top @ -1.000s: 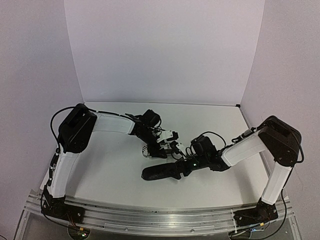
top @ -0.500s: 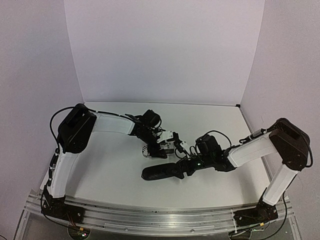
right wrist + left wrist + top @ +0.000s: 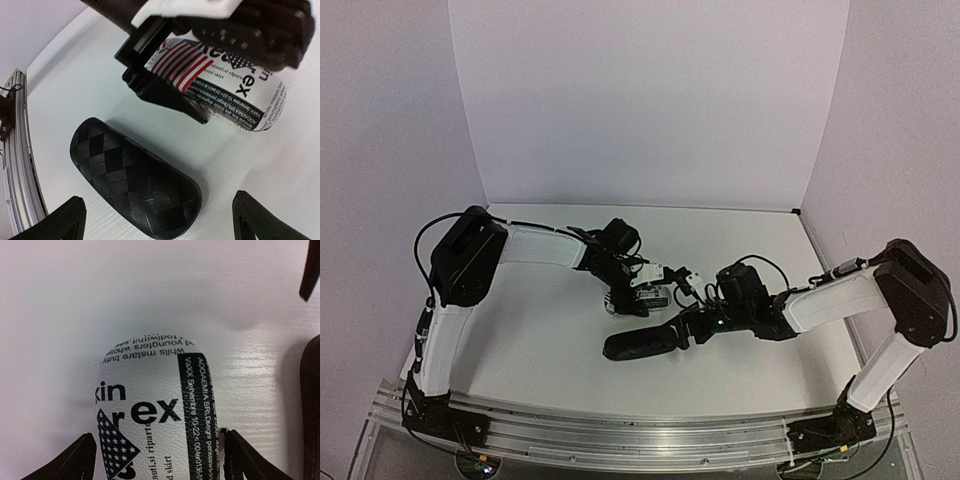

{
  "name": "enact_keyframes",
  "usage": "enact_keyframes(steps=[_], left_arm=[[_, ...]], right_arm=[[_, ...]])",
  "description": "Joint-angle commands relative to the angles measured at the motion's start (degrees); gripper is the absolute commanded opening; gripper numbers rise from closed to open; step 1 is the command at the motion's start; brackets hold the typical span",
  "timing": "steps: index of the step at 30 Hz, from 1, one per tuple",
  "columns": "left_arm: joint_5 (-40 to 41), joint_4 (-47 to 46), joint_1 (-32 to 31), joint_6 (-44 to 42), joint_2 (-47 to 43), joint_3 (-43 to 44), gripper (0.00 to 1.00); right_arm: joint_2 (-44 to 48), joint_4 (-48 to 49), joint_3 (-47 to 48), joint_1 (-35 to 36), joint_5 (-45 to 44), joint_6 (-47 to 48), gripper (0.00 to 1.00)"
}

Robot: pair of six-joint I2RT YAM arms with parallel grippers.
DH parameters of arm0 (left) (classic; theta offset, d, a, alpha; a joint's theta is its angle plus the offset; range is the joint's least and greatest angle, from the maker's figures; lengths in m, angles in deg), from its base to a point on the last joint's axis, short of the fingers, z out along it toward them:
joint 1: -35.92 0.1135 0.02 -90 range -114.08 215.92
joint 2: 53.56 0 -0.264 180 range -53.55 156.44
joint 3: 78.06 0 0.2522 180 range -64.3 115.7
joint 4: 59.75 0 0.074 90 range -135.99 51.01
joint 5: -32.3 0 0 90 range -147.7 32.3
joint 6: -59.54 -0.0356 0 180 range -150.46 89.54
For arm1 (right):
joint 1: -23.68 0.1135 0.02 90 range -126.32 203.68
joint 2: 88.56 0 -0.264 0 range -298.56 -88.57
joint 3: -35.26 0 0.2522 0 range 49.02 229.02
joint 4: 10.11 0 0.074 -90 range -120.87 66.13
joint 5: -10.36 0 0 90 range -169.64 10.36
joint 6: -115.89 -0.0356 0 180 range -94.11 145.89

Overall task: Organize the sunglasses
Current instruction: Adjust the sunglasses case at the center of the board, then reset both arms

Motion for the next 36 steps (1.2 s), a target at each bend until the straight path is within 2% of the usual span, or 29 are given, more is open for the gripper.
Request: enact_keyframes(steps=[1, 8, 12, 14, 16, 18, 20, 23, 25, 26, 28, 33, 36], left_arm=[[2.3, 2.1, 0.0, -3.5, -3.7, -2.3, 0.82], [2.9, 2.3, 0.0, -2.7, -5.1, -2.9, 0.83], [0.9, 4.1, 0.4, 0.7, -9.2, -0.6, 0.83], [-4.7, 5.0, 2.8, 7.5, -13.9, 0.7, 0.85], [-12.6, 6.1, 8.7, 18.2, -18.4, 2.0, 0.92], [-15.3, 6.3, 15.4, 27.2, -22.4, 0.8, 0.99], [-12.0, 3.7, 21.1, 34.0, -28.1, -5.6, 1.00], [-5.7, -3.3, 29.7, 43.1, -38.5, -19.6, 1.00], [2.1, -5.9, 34.2, 48.8, -44.3, -28.6, 1.00], [5.5, -7.1, 35.1, 50.2, -46.1, -32.7, 1.00], [17.2, -8.4, 35.8, 53.6, -50.6, -39.6, 1.00], [19.9, -10.0, 40.0, 56.3, -59.3, -53.3, 1.00], [19.7, -13.1, 41.9, 56.1, -62.6, -58.4, 1.00]], right_arm=[[4.1, -0.3, -0.1, 0.0, -3.4, 1.4, 0.98], [6.3, -1.5, -1.0, -0.5, -5.4, 1.1, 0.98], [9.0, -3.0, -0.6, -3.2, -13.1, -0.9, 0.98], [12.4, -3.4, -1.3, -6.6, -19.2, -2.2, 0.98], [16.9, -2.8, -3.3, -11.3, -24.2, -4.7, 0.98], [22.3, -1.1, -6.5, -18.1, -27.3, -7.6, 0.98], [27.2, 1.7, -11.0, -24.6, -28.5, -9.1, 0.98], [31.3, 4.2, -16.0, -30.9, -29.7, -7.2, 0.98], [33.0, 5.4, -18.9, -32.9, -31.0, -5.3, 0.98], [33.6, 6.7, -20.2, -33.4, -31.9, -4.4, 0.98], [35.0, 10.1, -22.6, -33.8, -35.4, -4.2, 0.98], [36.1, 25.6, -30.8, -34.3, -39.0, 0.5, 0.98], [33.0, 27.6, -32.5, -34.6, -39.7, 0.7, 0.98]])
